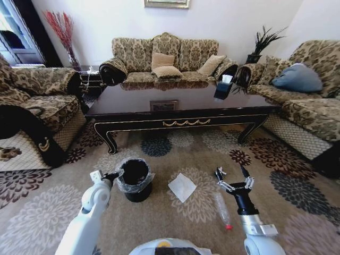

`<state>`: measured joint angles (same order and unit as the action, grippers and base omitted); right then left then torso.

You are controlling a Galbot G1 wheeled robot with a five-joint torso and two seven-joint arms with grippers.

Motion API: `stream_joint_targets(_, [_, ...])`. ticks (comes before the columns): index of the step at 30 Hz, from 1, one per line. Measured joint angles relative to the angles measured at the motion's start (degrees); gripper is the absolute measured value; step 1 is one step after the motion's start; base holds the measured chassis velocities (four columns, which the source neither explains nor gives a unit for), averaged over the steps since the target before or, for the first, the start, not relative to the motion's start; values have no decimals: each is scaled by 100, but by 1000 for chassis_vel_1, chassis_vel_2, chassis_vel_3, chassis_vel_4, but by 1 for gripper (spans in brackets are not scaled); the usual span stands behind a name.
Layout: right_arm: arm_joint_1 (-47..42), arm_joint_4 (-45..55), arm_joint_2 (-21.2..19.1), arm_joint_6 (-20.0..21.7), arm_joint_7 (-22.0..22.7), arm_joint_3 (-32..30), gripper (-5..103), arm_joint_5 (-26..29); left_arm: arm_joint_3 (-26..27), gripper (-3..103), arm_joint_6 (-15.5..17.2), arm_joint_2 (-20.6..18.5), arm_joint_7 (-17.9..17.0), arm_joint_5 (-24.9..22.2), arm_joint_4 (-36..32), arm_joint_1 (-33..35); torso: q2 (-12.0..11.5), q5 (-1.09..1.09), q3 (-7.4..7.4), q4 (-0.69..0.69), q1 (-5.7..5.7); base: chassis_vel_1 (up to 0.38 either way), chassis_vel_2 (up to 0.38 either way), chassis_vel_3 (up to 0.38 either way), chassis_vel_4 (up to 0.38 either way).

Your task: Move to the front of the table and pick up the trash from the floor, then place it into the trash bin.

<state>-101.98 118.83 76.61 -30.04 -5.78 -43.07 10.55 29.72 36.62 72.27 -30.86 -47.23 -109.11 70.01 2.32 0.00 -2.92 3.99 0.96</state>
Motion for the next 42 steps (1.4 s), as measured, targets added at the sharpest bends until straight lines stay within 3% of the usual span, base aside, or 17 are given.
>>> stream_joint_targets(8, [105,-170,-51,-10,8,29,100,9,-157,100,5,320,-67,24,403,-104,0,0,0,0,0,0,0,0,0])
stream_joint_targets(18, [160,-195,-126,-12,14,58,100,60,-122,100,-2,419,-148,118,624,-76,1,3,2,-1,0,0,0,0,0])
stream_joint_targets(24, [182,-226,-137,-12,17,104,100,71,-114,70,-49,437,-126,179,652,-42,2,2,2,0,-1,0,0,0,0])
stream_joint_targets(26, [182,-226,-135,-12,17,110,100,69,-114,70,-60,437,-124,204,650,-31,2,2,2,0,-1,0,0,0,0])
stream_joint_targets(29, [182,-226,-135,-12,17,115,100,69,-107,54,-83,420,-125,267,621,0,2,-1,1,1,-1,0,0,0,0])
stream_joint_targets(32, [183,-226,-140,-12,17,112,100,69,-92,48,-81,389,-136,285,584,27,1,-2,0,1,-1,0,0,0,0])
stream_joint_targets(35, [183,-216,-139,-12,17,110,100,69,-47,32,-55,299,-142,322,497,85,1,-4,-1,2,0,0,0,0,0])
stream_joint_targets(38, [183,-216,-133,-13,17,113,100,66,-29,26,-49,250,-144,332,464,110,1,-3,0,2,0,0,0,0,0])
stream_joint_targets(39, [187,-224,-128,-13,17,121,100,57,-5,16,-42,193,-148,337,428,137,0,-3,-1,1,0,0,0,0,0])
stream_joint_targets(41, [200,-239,-125,-13,19,127,100,53,15,16,-41,156,-148,337,401,153,1,-3,-1,1,0,0,0,0,0])
stream_joint_targets(42, [218,-262,-124,-13,24,132,100,50,40,11,-38,119,-154,338,367,170,1,-3,-1,0,0,0,0,0,0])
